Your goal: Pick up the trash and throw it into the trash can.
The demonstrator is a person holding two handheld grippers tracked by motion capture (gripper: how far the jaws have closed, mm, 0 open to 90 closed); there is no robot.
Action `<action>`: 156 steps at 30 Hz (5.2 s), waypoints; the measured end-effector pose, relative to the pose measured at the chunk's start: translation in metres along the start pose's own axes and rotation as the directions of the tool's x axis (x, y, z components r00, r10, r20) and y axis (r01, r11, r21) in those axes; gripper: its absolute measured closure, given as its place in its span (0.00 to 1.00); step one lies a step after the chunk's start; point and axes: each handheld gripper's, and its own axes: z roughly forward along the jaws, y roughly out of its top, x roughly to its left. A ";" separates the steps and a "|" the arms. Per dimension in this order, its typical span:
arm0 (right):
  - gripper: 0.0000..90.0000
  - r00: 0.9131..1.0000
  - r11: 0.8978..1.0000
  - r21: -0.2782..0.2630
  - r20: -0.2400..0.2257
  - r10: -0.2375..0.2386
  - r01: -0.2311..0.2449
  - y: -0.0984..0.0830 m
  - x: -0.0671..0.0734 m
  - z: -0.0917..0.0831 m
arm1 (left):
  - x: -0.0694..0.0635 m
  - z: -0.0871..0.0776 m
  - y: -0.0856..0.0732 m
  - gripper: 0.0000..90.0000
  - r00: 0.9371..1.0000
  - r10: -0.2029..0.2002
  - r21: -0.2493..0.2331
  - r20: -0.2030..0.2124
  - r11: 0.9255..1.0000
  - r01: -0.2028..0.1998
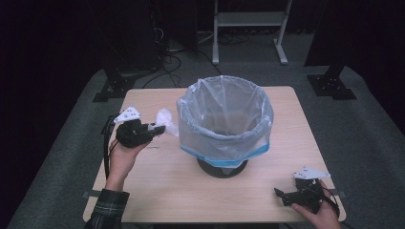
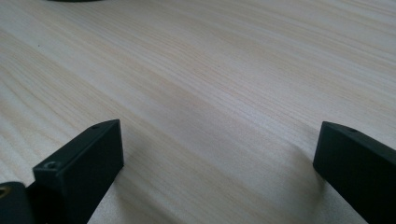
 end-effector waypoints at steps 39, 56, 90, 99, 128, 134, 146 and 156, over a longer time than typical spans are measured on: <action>0.00 1.000 1.000 0.000 0.000 0.000 0.000 0.000 0.000 0.000 | -0.039 -0.035 0.100 0.83 0.984 0.085 -0.201 0.154 0.978 -0.053; 0.00 1.000 1.000 0.000 0.000 0.000 0.000 0.000 0.000 0.000 | -0.067 0.021 0.124 0.83 0.965 0.108 -0.169 0.238 0.983 -0.069; 0.00 1.000 1.000 0.000 0.000 0.000 0.000 0.000 0.000 0.000 | -0.082 0.042 0.133 0.32 0.974 0.140 -0.134 0.176 0.984 -0.117; 0.00 1.000 1.000 0.000 0.000 0.000 0.000 0.000 0.000 0.000 | -0.081 0.024 0.127 0.21 0.976 0.147 -0.150 0.161 0.981 -0.123; 0.00 1.000 1.000 0.000 0.000 0.000 0.000 0.000 0.000 0.000 | -0.034 -0.044 0.057 0.00 0.999 0.034 -0.080 -0.029 0.996 -0.037; 0.00 1.000 1.000 0.000 0.000 0.000 0.000 0.000 0.000 0.000 | -0.032 -0.045 0.043 0.00 0.999 0.025 -0.067 -0.048 0.997 -0.029; 0.00 1.000 1.000 0.000 0.000 0.000 0.000 0.000 0.000 0.000 | -0.031 -0.036 -0.002 0.00 0.996 0.026 -0.005 -0.085 1.000 -0.026; 0.00 1.000 1.000 0.000 0.000 -0.001 0.001 -0.001 0.000 -0.001 | -0.034 -0.027 -0.030 0.00 0.994 0.029 0.035 -0.103 0.999 -0.026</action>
